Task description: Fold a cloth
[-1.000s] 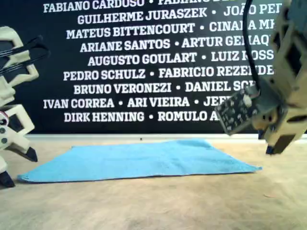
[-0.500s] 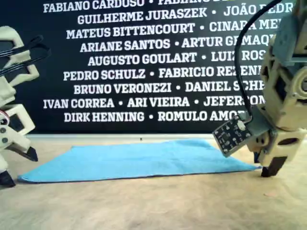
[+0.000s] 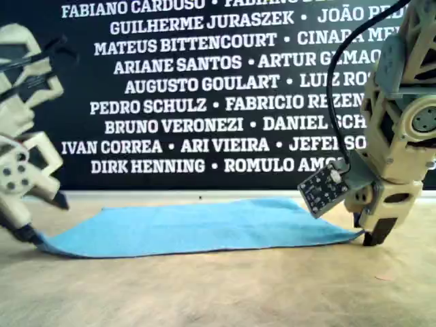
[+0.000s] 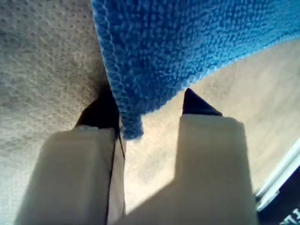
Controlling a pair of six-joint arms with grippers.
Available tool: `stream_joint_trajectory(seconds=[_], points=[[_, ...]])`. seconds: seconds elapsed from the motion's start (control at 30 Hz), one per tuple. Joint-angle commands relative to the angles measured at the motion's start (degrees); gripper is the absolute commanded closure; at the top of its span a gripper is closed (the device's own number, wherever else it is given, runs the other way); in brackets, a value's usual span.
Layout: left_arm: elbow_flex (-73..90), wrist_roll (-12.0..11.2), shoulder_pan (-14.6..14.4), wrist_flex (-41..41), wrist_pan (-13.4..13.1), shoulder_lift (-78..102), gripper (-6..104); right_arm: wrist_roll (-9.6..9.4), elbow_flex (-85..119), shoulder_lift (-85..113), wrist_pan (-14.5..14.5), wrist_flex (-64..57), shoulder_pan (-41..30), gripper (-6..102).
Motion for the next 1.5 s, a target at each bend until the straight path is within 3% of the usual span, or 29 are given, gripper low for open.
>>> stream_joint_trajectory(seconds=[0.0,0.43,0.9,1.17,1.3,1.47], points=[[-3.96,0.26,1.49,-1.23,-0.26,0.62,18,-0.09,-3.69,0.97,-0.26,1.23,0.53,46],[-5.10,0.26,1.49,-1.23,-0.26,-5.80,17,0.00,-3.60,1.05,-0.35,4.22,0.79,46],[-8.96,0.26,1.49,-1.05,-0.26,-11.51,18,-0.09,-3.69,0.97,-0.35,3.96,5.80,46],[-8.17,0.26,1.49,-0.97,-0.35,-11.34,18,-0.09,-3.78,0.97,-0.26,3.52,5.63,52],[-8.88,0.26,1.49,-0.97,-0.35,-11.34,27,-0.09,-3.78,1.32,-0.26,3.43,5.63,65],[-9.05,0.26,1.49,-1.14,-0.09,-9.93,51,-0.09,-3.78,2.46,-0.26,3.34,5.63,82]])
